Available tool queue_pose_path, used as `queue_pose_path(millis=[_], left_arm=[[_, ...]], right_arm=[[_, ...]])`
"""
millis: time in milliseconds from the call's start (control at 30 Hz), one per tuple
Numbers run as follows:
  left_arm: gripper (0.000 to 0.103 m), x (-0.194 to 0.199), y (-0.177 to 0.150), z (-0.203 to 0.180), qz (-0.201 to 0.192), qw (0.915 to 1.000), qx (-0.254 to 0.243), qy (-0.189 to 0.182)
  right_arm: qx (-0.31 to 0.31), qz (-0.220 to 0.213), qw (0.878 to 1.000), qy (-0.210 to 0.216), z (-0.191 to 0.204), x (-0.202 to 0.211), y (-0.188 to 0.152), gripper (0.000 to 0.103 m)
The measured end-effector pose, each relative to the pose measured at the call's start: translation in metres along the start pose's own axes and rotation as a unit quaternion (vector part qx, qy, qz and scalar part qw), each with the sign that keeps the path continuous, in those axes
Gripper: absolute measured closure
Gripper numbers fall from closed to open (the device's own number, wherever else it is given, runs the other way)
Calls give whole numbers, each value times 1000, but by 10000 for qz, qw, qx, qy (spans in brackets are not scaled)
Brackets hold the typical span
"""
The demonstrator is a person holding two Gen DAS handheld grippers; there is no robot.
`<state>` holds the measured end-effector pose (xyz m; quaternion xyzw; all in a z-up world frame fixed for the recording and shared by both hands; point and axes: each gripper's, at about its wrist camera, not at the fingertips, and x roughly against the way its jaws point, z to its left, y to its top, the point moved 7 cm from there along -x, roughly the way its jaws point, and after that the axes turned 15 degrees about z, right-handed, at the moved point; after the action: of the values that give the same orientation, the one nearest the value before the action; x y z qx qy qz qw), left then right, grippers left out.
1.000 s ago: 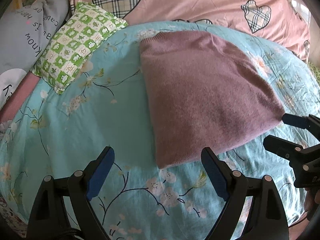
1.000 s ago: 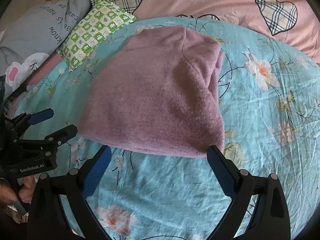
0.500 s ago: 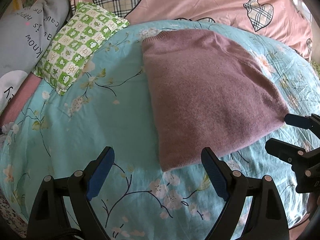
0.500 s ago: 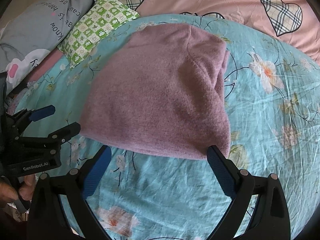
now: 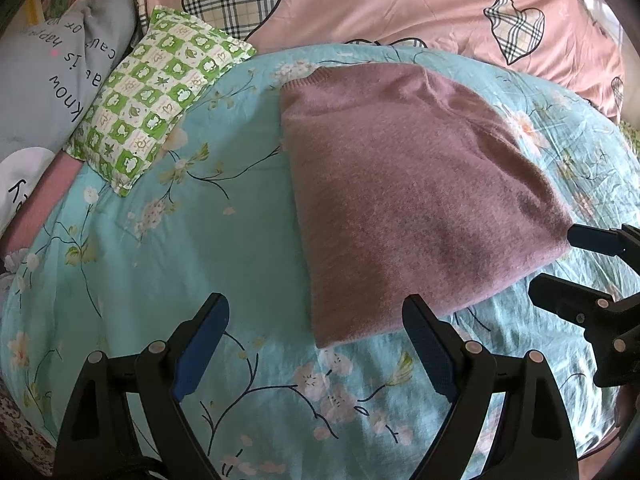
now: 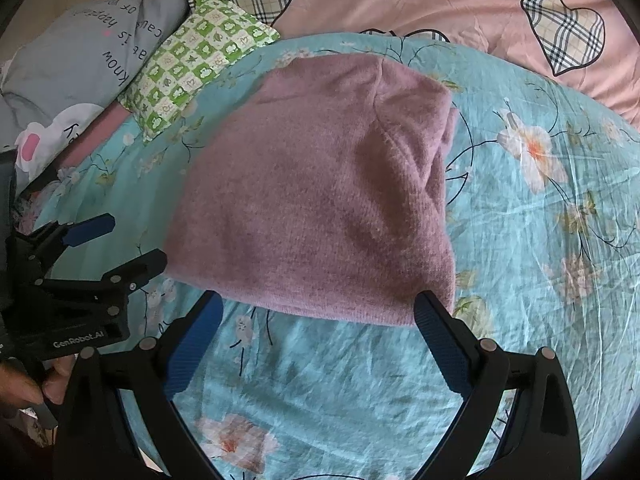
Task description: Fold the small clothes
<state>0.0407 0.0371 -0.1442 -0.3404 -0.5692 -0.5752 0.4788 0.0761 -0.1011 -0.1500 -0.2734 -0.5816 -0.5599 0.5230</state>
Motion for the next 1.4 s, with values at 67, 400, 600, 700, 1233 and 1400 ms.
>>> queue_pose_path(millis=[67,400,600,700,1233,1400], left_arm=[[14,0,1,-1,6,10000,-8,-6],[14,-1,2,0,16,10000,-12,-1],[14,0,4,2,13,10000,1,-15],[14,0,4,2,15,10000,-6,-22],[14,1,5,0,16,10000,-44,-57],[14,1,6,-3,61,9999,-62,-61]], right_arm=[[10,-9,10000,13,0,1,0,7],[-13,11,10000,30,-3,3,1,7],[-6,17,10000,47,-4,3,2,7],[-6,22,10000,48,-4,3,2,7],[-27,-45,9999,94,-7,8,5,7],[-20,-39,9999,106,-7,8,6,7]])
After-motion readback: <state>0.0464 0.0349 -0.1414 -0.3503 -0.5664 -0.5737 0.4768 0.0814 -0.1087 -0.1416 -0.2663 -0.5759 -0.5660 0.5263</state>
